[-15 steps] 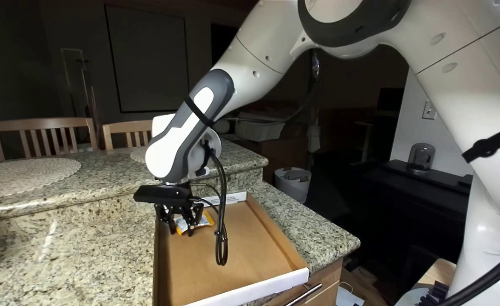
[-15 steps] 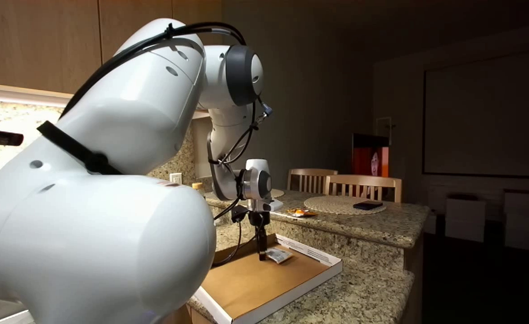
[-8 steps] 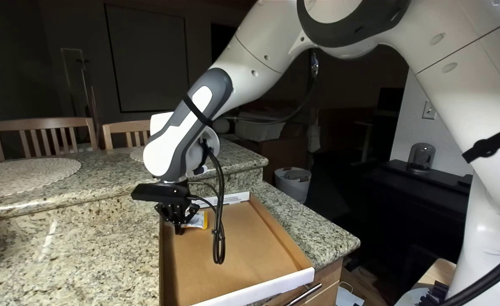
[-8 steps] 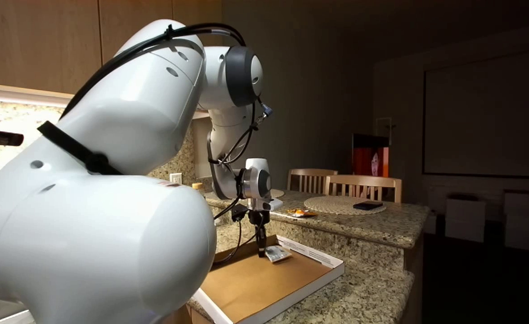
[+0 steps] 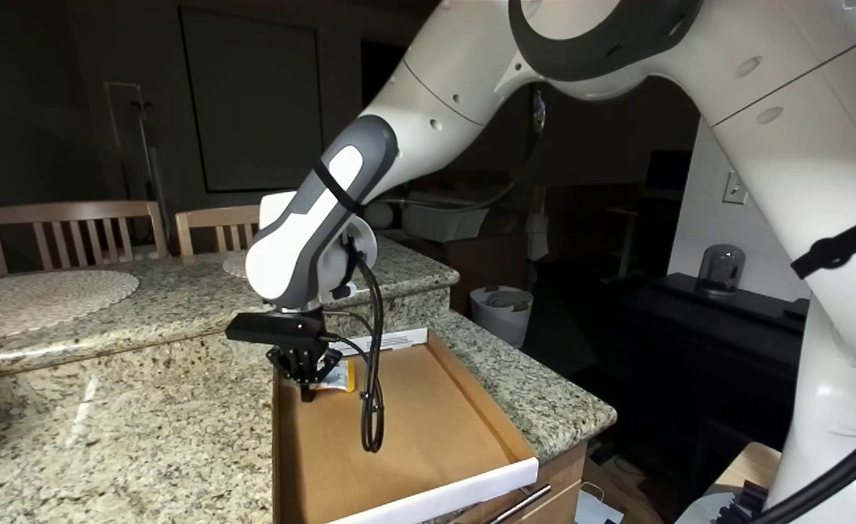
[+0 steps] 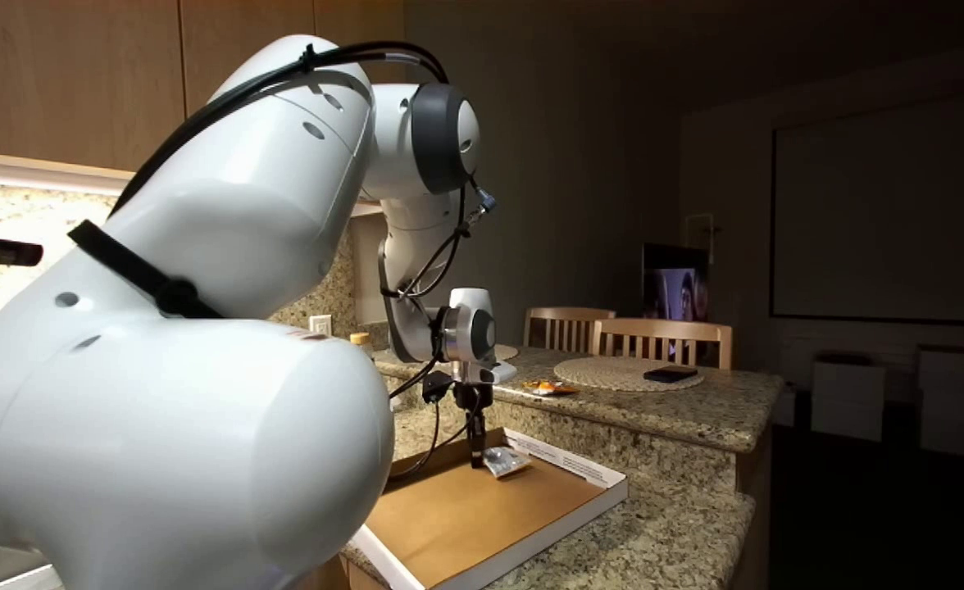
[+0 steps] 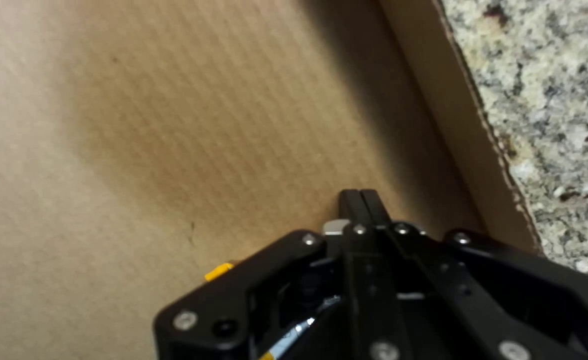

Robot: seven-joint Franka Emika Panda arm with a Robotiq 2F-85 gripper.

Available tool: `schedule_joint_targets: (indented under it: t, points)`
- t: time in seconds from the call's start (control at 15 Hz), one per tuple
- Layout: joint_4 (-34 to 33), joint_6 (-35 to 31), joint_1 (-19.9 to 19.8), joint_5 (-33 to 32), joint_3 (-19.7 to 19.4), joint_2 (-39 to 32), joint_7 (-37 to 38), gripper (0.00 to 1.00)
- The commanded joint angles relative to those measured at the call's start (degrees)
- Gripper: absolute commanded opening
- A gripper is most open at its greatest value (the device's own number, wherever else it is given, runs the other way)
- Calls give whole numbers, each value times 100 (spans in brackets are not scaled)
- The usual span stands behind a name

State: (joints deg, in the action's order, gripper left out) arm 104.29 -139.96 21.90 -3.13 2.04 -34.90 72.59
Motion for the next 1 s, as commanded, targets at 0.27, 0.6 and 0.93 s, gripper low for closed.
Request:
schedule_joint_targets:
  t: [0.27, 0.6, 0.93]
  points:
    - [1176, -587, -238, 799, 109, 925, 148, 1]
    - [2030, -1188, -378, 1205, 141, 1744, 90, 2]
    - [2316, -1113, -388, 831, 26, 2411, 217, 2]
